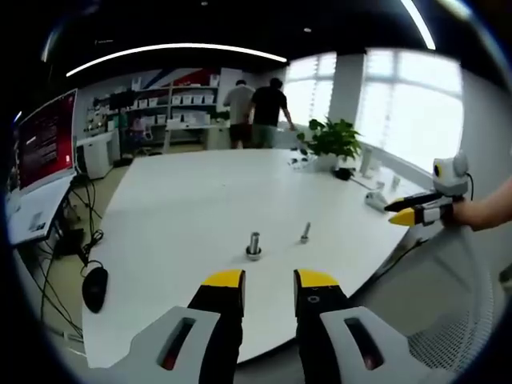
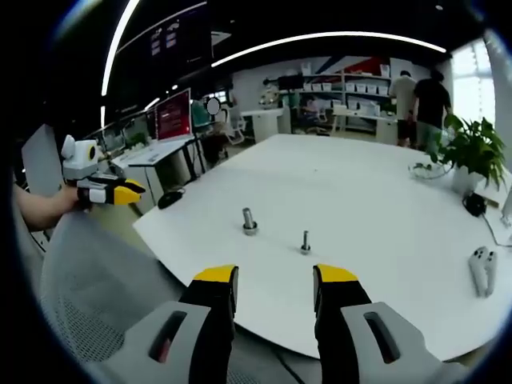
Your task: Place the washer onto the threaded stud by aligning its center hole with the stud, sliding it down to the base, and recovering from edge contact or off-axis alignment until the washer reaches the visible bottom stop.
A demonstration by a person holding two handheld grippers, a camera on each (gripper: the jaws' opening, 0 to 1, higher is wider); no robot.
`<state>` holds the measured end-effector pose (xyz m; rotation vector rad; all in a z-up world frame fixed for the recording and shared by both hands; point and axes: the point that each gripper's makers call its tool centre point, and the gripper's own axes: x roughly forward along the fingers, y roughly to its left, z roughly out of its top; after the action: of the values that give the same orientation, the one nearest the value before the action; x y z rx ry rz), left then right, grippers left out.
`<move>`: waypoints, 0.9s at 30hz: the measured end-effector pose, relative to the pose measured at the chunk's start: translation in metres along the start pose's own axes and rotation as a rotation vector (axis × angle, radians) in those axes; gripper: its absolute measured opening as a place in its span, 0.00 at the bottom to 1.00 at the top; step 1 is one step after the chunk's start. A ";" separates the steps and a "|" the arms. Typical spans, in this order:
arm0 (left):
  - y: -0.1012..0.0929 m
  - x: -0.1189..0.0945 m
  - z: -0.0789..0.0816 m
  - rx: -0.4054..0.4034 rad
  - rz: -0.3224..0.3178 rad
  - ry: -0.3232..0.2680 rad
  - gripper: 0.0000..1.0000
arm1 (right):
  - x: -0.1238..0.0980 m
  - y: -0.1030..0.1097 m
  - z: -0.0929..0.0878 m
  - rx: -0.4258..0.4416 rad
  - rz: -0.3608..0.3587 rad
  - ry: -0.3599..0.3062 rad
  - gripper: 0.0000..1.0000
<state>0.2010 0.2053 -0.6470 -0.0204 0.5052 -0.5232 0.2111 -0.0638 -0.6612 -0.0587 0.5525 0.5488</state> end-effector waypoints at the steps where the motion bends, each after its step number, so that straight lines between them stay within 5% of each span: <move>1: -0.001 0.000 0.000 0.003 -0.001 0.002 0.22 | 0.000 0.000 0.000 -0.002 0.000 -0.001 0.40; 16: 0.003 -0.004 0.005 -0.004 0.012 -0.033 0.22 | -0.001 0.000 0.003 0.004 -0.018 -0.015 0.40; 27: 0.004 -0.001 -0.005 -0.005 0.019 0.015 0.24 | 0.004 0.014 -0.005 0.004 0.063 0.023 0.40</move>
<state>0.1997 0.2096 -0.6510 -0.0163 0.5204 -0.5035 0.2039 -0.0507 -0.6658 -0.0442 0.5789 0.6093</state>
